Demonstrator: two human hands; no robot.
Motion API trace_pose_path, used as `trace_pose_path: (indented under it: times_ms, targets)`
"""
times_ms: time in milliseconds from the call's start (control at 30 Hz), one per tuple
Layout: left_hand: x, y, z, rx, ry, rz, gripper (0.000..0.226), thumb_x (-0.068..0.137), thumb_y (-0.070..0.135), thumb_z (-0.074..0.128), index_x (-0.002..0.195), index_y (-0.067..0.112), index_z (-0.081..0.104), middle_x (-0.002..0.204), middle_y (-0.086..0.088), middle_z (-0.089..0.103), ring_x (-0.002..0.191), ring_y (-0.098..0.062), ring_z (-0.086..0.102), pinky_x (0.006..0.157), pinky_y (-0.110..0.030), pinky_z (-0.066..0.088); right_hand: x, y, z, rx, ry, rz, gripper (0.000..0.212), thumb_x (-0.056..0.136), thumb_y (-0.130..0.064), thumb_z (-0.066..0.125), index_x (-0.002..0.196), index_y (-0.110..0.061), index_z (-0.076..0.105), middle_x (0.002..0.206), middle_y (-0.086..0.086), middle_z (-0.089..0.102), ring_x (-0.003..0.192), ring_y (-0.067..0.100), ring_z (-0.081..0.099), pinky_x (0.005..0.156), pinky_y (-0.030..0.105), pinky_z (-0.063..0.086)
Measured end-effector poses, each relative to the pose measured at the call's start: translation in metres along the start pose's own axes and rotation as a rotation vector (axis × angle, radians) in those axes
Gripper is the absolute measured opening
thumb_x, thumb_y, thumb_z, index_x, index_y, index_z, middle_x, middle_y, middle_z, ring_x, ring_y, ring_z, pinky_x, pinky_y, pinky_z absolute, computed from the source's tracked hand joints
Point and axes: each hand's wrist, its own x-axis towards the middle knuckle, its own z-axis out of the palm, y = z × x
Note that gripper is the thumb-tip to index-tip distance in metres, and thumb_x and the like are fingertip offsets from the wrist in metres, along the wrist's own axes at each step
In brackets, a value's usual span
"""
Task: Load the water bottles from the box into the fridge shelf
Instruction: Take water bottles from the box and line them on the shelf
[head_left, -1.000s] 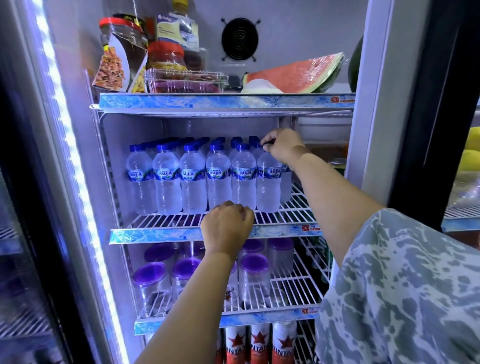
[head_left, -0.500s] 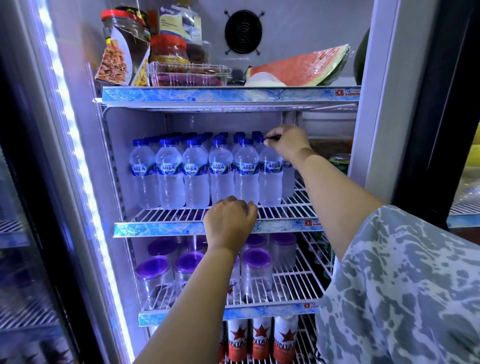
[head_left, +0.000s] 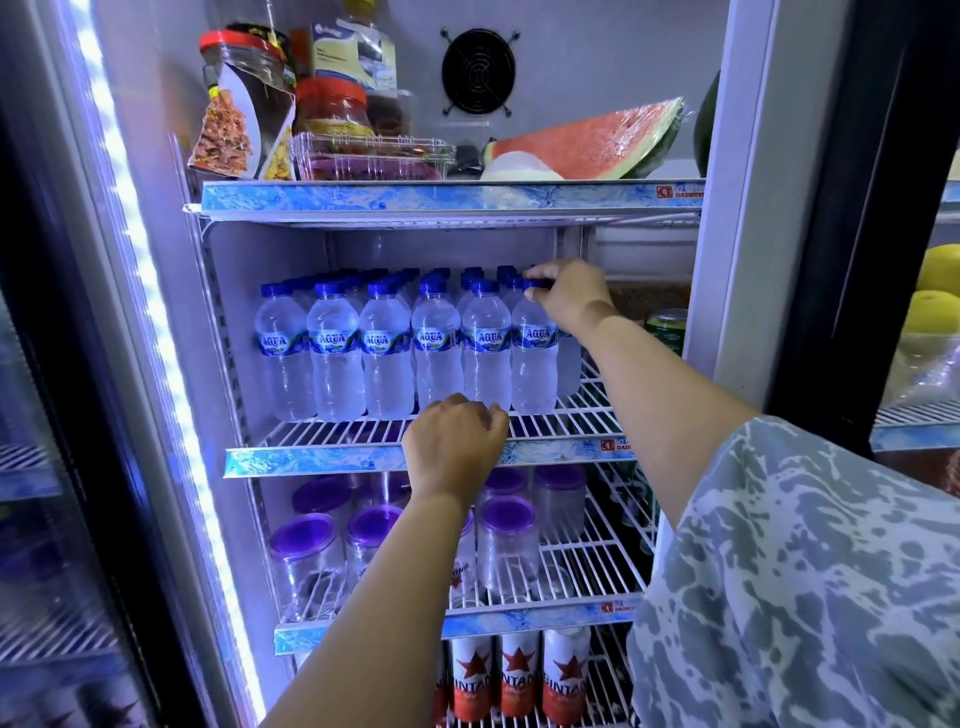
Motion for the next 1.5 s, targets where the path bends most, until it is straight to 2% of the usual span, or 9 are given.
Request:
trace_pose_path:
  times_ms: [233, 367, 500, 600, 767, 1167, 1267, 1333, 1500]
  targets:
    - [0.008, 0.001, -0.01, -0.12, -0.163, -0.084, 0.03, 0.09, 0.035, 0.046, 0.085, 0.022, 0.072, 0.092, 0.0, 0.067, 0.075, -0.022, 0.057, 0.056, -0.024, 0.039, -0.037, 0.0, -0.001, 0.128, 0.127, 0.043, 0.037, 0.097, -0.012, 0.052, 0.134, -0.018, 0.057, 0.13, 0.006, 0.063, 0.107, 0.021, 0.063, 0.085, 0.022, 0.048]
    - [0.001, 0.022, -0.029, -0.474, -0.176, -0.147, 0.019, 0.091, 0.03, 0.054, 0.096, 0.023, 0.071, 0.093, 0.002, 0.066, 0.084, -0.021, 0.062, 0.066, -0.025, 0.042, -0.099, 0.002, -0.014, 0.254, 0.34, -0.075, 0.03, 0.092, 0.0, 0.05, 0.113, -0.008, 0.07, 0.111, 0.009, 0.072, 0.104, 0.02, 0.066, 0.081, 0.015, 0.045]
    - [-0.037, 0.068, -0.043, -0.829, -0.129, 0.002, 0.015, 0.089, 0.024, 0.057, 0.091, 0.025, 0.071, 0.082, 0.003, 0.07, 0.077, -0.014, 0.065, 0.067, -0.024, 0.048, -0.181, 0.012, -0.046, 0.346, 0.535, -0.094, 0.022, 0.086, -0.002, 0.055, 0.093, -0.014, 0.073, 0.093, -0.001, 0.075, 0.086, 0.015, 0.069, 0.078, 0.027, 0.053]
    - [-0.092, 0.115, -0.051, -1.162, -0.236, 0.07, 0.017, 0.09, 0.022, 0.055, 0.083, 0.031, 0.068, 0.073, 0.009, 0.071, 0.072, -0.011, 0.068, 0.072, -0.031, 0.053, -0.255, 0.034, -0.084, 0.342, 0.664, -0.032, 0.02, 0.085, -0.005, 0.057, 0.092, -0.016, 0.071, 0.087, -0.003, 0.074, 0.08, 0.013, 0.068, 0.075, 0.027, 0.054]
    - [-0.194, 0.199, -0.068, -1.474, -0.461, 0.188, 0.017, 0.097, 0.01, 0.049, 0.096, 0.012, 0.066, 0.08, -0.003, 0.069, 0.07, -0.005, 0.065, 0.068, -0.013, 0.05, -0.371, 0.084, -0.144, 0.222, 0.845, 0.119, 0.021, 0.088, -0.01, 0.051, 0.091, -0.022, 0.068, 0.087, -0.009, 0.069, 0.088, 0.017, 0.066, 0.078, 0.031, 0.054]
    - [-0.383, 0.395, -0.055, -1.628, -0.974, 0.354, 0.014, 0.091, 0.01, 0.058, 0.097, 0.021, 0.065, 0.091, -0.001, 0.07, 0.08, -0.005, 0.063, 0.073, -0.022, 0.05, -0.586, 0.207, -0.259, -0.329, 1.306, 0.549, 0.025, 0.081, -0.013, 0.052, 0.1, -0.02, 0.067, 0.097, -0.008, 0.058, 0.099, 0.021, 0.056, 0.092, 0.042, 0.047]
    - [-0.428, 0.428, -0.055, -1.582, -0.978, 0.399, 0.023, 0.088, 0.005, 0.058, 0.104, 0.022, 0.063, 0.103, 0.004, 0.066, 0.092, 0.002, 0.061, 0.079, -0.014, 0.048, -0.63, 0.226, -0.278, -0.417, 1.37, 0.74, 0.034, 0.079, -0.012, 0.062, 0.113, -0.018, 0.063, 0.109, 0.007, 0.056, 0.103, 0.027, 0.049, 0.097, 0.021, 0.033]
    - [-0.448, 0.448, -0.052, -1.561, -0.947, 0.456, 0.032, 0.084, 0.011, 0.058, 0.114, 0.023, 0.058, 0.114, 0.009, 0.06, 0.106, 0.002, 0.056, 0.09, -0.016, 0.046, -0.648, 0.239, -0.286, -0.392, 1.354, 0.851, 0.046, 0.077, -0.009, 0.068, 0.121, -0.017, 0.058, 0.116, 0.012, 0.054, 0.108, 0.03, 0.047, 0.087, 0.003, 0.021]
    - [-0.482, 0.484, -0.043, -1.479, -0.854, 0.508, 0.056, 0.084, 0.012, 0.064, 0.136, 0.013, 0.043, 0.134, 0.002, 0.047, 0.126, -0.01, 0.044, 0.105, -0.019, 0.034, -0.675, 0.271, -0.291, -0.292, 1.19, 0.975, 0.066, 0.076, -0.014, 0.073, 0.136, -0.024, 0.046, 0.13, 0.008, 0.046, 0.122, 0.024, 0.042, 0.088, 0.01, 0.024]
